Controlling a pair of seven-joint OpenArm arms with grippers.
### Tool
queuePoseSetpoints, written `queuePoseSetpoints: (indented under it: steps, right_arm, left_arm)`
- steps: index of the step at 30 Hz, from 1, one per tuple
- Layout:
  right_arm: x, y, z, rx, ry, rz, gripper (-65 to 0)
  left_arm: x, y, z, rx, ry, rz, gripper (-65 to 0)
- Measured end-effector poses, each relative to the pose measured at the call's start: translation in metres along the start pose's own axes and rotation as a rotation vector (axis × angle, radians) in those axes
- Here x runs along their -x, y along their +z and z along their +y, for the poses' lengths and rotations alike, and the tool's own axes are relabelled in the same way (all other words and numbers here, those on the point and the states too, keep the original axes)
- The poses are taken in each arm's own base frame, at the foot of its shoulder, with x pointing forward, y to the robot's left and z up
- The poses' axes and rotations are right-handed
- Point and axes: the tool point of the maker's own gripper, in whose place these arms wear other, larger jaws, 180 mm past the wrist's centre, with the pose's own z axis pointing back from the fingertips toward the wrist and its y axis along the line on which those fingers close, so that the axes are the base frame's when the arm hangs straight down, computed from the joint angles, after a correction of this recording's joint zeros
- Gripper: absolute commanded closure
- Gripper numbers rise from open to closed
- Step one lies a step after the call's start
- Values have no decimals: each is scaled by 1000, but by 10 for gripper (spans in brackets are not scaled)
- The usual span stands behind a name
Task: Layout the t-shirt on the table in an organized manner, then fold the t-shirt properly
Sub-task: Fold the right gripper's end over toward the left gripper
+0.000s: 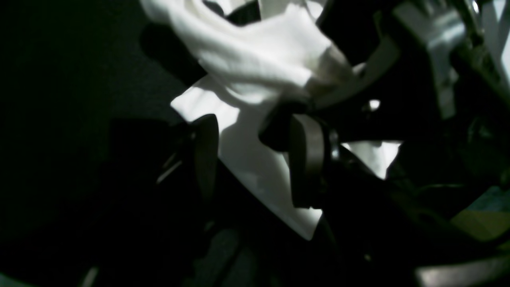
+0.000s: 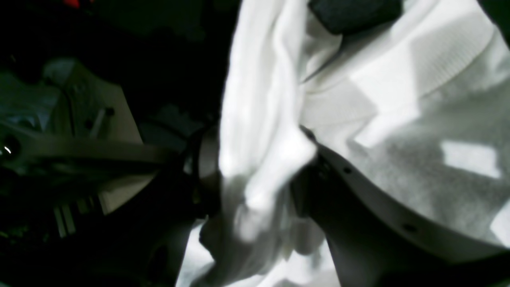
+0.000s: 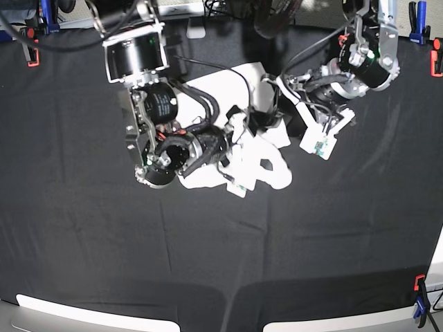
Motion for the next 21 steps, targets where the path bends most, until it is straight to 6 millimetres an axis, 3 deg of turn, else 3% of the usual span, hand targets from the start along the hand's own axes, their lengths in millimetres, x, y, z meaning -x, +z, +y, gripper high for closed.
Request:
queuePoseSetpoints:
  steps: [4,11,17,21]
  right_arm:
    - [-1,1,-3,21,11,10,-244]
    - [-30,23,6,82,115,-67,-244]
    - [-57,49,16,173,252,-136,-244]
    - [-58,54,13,218,270,-128,-244]
  left_arm:
    - [0,0,5,-26,-19,-1,-267]
    - [5,8,52,-291,-41,37,-267]
    - [6,8,54,-306,-50,39,-267]
    - [6,8,54,-306,-49,39,-267]
